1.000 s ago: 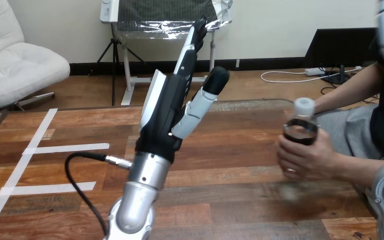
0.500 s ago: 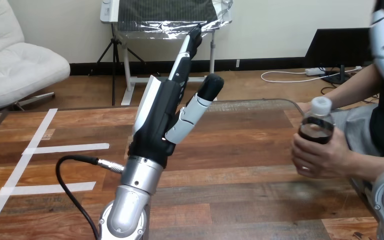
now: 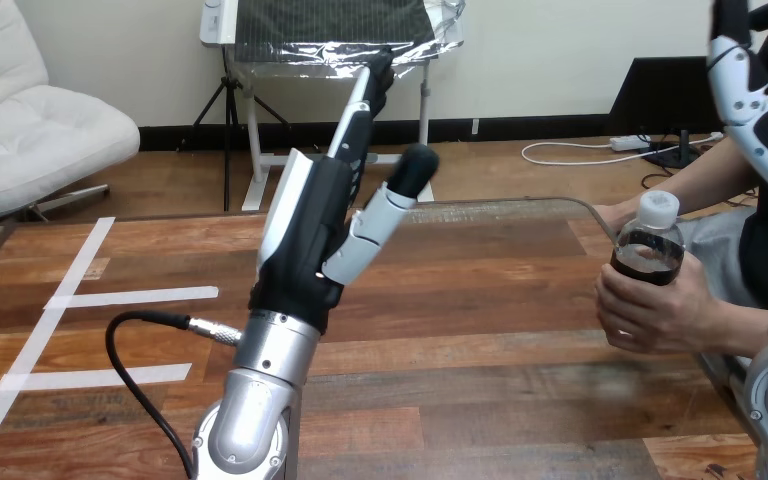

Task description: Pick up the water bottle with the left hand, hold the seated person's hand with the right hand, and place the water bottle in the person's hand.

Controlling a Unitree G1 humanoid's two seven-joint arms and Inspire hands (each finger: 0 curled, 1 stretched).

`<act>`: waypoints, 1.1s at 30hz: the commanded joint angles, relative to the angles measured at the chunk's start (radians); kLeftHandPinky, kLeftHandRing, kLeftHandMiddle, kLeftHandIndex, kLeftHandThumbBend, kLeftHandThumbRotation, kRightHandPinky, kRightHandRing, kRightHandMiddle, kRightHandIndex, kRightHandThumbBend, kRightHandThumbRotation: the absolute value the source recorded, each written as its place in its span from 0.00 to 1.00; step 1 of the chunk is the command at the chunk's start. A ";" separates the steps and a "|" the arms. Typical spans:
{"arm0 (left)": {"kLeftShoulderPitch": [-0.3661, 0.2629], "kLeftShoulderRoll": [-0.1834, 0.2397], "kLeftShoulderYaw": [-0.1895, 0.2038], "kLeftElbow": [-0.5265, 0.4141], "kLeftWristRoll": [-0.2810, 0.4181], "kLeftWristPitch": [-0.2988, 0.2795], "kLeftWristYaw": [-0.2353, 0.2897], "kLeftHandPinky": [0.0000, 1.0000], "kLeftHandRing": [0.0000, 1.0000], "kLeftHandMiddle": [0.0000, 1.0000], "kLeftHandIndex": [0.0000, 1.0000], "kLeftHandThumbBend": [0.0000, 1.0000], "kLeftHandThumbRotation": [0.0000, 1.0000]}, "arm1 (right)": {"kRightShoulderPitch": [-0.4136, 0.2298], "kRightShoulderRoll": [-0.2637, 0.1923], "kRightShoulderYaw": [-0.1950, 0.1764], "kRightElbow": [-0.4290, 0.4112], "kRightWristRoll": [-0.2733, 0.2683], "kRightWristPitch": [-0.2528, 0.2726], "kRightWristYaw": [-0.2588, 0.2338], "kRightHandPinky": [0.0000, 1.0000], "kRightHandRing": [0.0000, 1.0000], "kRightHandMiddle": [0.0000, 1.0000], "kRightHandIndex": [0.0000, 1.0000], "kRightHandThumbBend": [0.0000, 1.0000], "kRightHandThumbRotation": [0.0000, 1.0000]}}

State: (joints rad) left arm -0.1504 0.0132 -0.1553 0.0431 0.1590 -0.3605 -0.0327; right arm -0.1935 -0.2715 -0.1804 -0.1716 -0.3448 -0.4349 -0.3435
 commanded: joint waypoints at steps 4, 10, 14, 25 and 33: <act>-0.028 -0.004 0.025 -0.024 -0.022 -0.018 0.012 1.00 1.00 1.00 1.00 0.66 0.93 | -0.009 -0.006 -0.007 -0.042 -0.019 0.000 0.021 0.43 0.61 0.71 0.64 0.43 0.07; -0.020 -0.003 0.035 -0.026 -0.027 -0.028 0.015 1.00 0.99 1.00 1.00 0.65 0.96 | -0.003 0.000 -0.007 -0.057 -0.034 0.009 0.026 0.43 0.61 0.70 0.64 0.44 0.04; -0.012 0.001 0.044 -0.034 -0.032 -0.034 0.017 1.00 0.99 1.00 1.00 0.65 0.98 | 0.000 0.002 -0.005 -0.071 -0.038 0.009 0.029 0.43 0.61 0.70 0.64 0.43 0.04; 0.009 0.020 0.072 -0.059 -0.057 -0.050 0.015 1.00 0.97 0.99 1.00 0.64 1.00 | -0.021 0.009 -0.009 -0.102 -0.041 -0.004 0.023 0.45 0.63 0.71 0.65 0.38 0.10; 0.033 0.030 0.092 -0.086 -0.067 -0.054 0.008 0.99 0.96 0.98 1.00 0.63 1.00 | -0.038 0.016 -0.014 -0.099 -0.019 -0.054 0.005 0.51 0.69 0.71 0.63 0.35 0.12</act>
State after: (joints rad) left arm -0.1068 0.0279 -0.0902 0.0240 0.1101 -0.3866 -0.0242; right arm -0.1723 -0.2684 -0.1818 -0.2341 -0.3834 -0.4567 -0.3221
